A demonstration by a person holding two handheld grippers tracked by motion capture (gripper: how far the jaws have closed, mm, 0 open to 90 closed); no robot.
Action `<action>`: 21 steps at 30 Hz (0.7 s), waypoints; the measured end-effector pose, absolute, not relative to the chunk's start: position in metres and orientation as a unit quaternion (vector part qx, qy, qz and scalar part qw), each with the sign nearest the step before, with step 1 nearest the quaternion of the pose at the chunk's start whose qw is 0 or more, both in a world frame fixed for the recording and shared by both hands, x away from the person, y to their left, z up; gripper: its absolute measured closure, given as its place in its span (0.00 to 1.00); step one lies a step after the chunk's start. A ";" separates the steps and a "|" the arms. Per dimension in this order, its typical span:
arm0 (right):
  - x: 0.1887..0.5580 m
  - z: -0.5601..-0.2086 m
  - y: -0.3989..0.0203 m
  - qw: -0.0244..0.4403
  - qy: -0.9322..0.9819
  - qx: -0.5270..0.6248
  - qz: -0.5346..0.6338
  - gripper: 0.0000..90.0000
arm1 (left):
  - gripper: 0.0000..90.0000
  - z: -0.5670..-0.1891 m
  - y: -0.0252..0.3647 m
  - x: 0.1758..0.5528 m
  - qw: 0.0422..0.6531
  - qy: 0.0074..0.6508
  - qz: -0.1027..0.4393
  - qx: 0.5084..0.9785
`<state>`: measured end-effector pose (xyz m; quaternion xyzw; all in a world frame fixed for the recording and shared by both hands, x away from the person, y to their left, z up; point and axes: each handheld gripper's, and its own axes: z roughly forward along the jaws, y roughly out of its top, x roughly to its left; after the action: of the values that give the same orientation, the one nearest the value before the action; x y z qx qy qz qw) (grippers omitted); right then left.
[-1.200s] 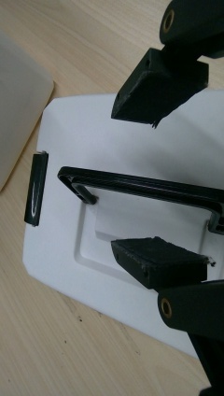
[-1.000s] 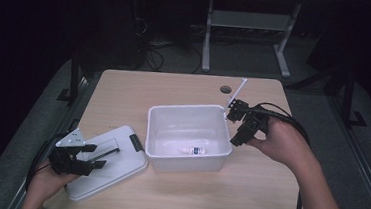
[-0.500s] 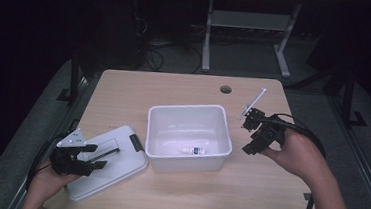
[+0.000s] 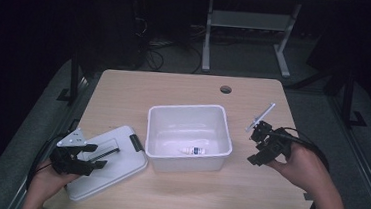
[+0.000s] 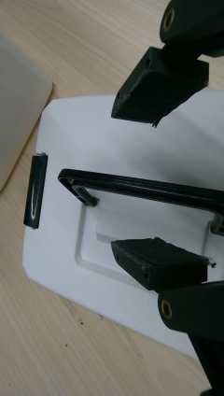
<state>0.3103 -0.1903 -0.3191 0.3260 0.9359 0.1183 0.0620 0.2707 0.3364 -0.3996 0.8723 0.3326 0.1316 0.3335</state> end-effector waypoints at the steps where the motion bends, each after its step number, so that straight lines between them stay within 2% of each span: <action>1: 0.310 -0.322 -0.192 0.061 0.935 0.327 0.120 0.52 | 0.34 -0.400 0.336 0.271 0.332 0.331 0.133 0.873; 21: 0.304 -0.354 -0.208 0.055 0.928 0.344 0.132 0.50 | 0.34 -0.404 0.331 0.272 0.324 0.332 0.127 0.877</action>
<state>0.3044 -0.2081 -0.3537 0.3435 0.9282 0.1322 0.0548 0.2725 0.3308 -0.4039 0.8769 0.3319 0.1266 0.3239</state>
